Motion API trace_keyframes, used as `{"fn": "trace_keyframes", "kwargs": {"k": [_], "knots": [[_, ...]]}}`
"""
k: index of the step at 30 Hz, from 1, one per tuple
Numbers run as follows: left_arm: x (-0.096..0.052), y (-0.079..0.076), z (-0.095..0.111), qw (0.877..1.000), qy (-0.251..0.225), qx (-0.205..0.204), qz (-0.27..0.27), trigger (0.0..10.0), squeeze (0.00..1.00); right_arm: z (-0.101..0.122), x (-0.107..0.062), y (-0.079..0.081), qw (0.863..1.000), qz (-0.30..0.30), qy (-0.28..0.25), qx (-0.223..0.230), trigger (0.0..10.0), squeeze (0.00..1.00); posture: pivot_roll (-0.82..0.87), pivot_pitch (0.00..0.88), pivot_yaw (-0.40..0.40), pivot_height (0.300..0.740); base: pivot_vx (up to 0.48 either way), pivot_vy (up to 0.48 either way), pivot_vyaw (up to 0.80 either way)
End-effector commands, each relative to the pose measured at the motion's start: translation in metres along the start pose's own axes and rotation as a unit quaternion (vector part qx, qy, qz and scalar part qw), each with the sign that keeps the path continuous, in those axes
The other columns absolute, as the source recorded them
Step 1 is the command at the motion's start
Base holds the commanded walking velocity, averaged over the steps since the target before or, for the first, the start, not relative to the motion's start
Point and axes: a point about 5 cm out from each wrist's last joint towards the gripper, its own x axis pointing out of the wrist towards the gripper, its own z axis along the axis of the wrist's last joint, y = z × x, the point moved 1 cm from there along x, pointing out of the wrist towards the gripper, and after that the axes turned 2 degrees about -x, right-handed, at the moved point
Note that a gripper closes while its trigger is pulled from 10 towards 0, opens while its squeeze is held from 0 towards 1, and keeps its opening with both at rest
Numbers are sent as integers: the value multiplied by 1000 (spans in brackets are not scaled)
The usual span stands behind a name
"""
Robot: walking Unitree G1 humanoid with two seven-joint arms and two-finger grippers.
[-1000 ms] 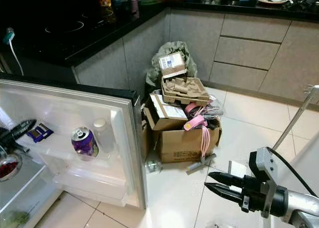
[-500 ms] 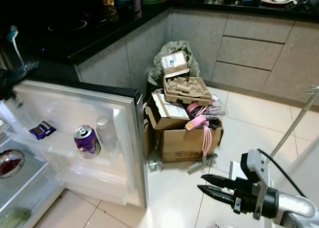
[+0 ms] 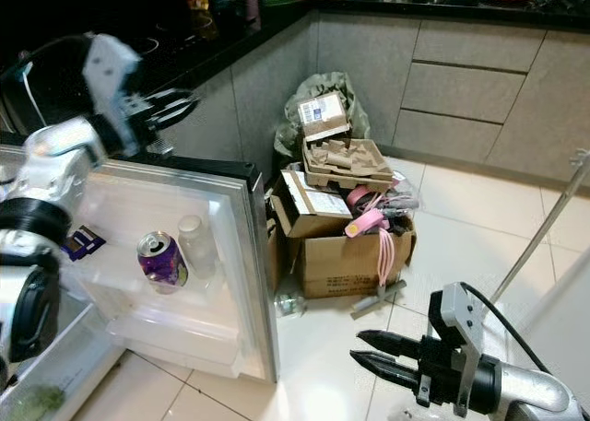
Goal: Restocking fridge
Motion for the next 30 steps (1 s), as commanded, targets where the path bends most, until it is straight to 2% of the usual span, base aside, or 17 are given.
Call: {"fn": "trace_keyframes", "kwargs": {"k": [1,3,7,8,9,10,13,16,17,25,30], "knots": [[11,-7,-1,999,27,27,1,10000,0,-1,3,7,1000,8,-2,8,10000,0,-139,0,112,740,0,0,0],[21,-13,-1,996,56,64,5,10000,0,-1,3,12,1000,8,-2,13,10000,0,-144,0,115,740,0,0,0],[27,-17,-4,992,86,97,3,10000,0,-3,3,16,1000,7,-1,17,10000,0,-152,0,120,740,0,0,0],[30,-20,-10,982,127,140,11,10000,0,-3,2,19,1000,6,2,22,10000,0,-156,0,123,740,0,0,0],[30,-20,-10,982,127,140,11,10000,0,-3,2,19,1000,6,2,22,10000,0,-156,0,123,740,0,0,0],[31,-20,-16,971,160,178,16,10000,0,-4,2,22,1000,6,3,24,10000,0,-157,0,126,740,0,0,0],[31,-21,-17,968,169,184,16,10000,0,-4,2,22,1000,6,4,24,10000,0,-160,0,126,740,0,0,0],[29,-22,-25,956,208,206,-2,10000,0,-4,3,24,1000,5,4,26,10000,0,-165,0,127,740,0,0,0],[29,-22,-25,956,208,206,-2,10000,0,-4,3,24,1000,5,4,26,10000,0,-165,0,127,740,0,0,0],[22,-20,-33,922,271,271,-52,10000,0,3,3,30,1000,18,0,18,10000,0,-167,0,128,740,0,0,0],[18,-18,-37,911,290,285,-64,10000,0,8,4,31,1000,23,-7,12,10000,0,-165,0,129,740,0,0,0]]}}
